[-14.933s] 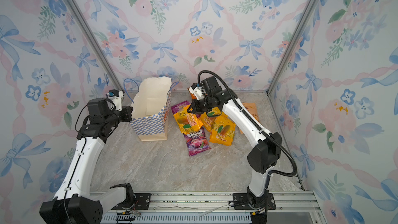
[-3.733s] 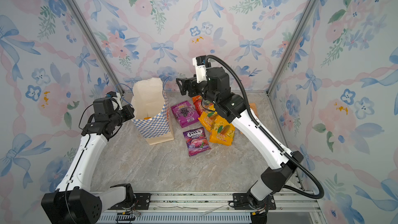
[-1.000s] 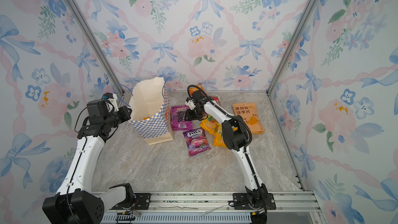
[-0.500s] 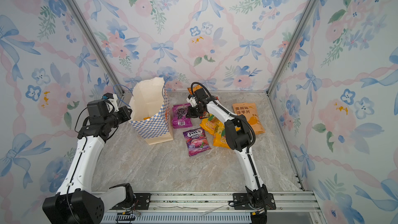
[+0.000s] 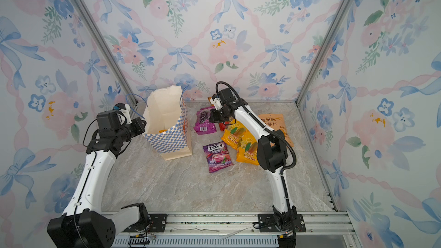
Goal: Place the snacks into the paper bag
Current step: Pick up the snack from the top-center of the table, then place the snack in the paper bag.
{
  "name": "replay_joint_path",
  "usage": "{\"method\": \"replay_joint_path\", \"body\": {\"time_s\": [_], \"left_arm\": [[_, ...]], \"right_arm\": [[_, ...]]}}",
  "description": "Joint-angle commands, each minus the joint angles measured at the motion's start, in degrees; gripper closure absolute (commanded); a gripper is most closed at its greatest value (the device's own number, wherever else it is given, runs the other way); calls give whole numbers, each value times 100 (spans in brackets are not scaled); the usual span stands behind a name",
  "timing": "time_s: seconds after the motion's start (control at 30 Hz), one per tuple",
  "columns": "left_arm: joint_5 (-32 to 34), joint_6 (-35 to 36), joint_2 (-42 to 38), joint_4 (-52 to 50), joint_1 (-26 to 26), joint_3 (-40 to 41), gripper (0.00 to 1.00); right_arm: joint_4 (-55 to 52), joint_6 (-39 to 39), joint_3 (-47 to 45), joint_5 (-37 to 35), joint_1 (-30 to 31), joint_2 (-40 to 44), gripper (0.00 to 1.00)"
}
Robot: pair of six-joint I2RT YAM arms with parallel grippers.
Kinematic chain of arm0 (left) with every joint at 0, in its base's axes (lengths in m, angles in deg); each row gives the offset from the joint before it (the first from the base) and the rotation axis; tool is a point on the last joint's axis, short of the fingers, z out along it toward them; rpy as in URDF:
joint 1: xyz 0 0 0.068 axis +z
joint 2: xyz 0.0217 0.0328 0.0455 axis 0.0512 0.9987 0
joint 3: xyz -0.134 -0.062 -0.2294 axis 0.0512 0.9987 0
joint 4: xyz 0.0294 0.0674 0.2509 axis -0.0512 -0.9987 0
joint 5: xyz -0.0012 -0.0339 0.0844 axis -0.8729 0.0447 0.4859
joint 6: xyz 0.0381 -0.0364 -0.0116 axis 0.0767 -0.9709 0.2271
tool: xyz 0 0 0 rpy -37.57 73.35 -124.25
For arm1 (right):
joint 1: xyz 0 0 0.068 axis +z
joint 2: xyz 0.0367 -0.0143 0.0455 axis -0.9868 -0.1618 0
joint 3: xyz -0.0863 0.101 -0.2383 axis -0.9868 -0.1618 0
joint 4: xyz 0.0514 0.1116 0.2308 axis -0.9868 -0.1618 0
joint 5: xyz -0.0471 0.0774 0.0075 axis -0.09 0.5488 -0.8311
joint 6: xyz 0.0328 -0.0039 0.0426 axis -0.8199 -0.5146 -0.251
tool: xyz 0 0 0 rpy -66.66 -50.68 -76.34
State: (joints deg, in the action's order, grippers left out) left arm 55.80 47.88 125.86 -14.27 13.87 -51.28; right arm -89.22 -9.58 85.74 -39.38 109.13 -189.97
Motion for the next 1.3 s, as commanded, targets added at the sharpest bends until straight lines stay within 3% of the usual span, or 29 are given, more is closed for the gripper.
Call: {"method": "replay_joint_path", "body": {"time_s": [0.0,0.43,0.9,1.27], "left_arm": [[-37,119,-36,111,57,70,100],[-153,117,22,180,64,57,100],[-533,40,-13,382,42,67,100],[-584,-24,135,593,-311,33,100]], "right_arm": [[-222,63,562,-124,16,529,100],[-1330,575,2535,-1030,359,1002,100],[-445,956,2357,-1627,832,2190,100],[50,1203,2441,-1767,1397,2032,100]]}}
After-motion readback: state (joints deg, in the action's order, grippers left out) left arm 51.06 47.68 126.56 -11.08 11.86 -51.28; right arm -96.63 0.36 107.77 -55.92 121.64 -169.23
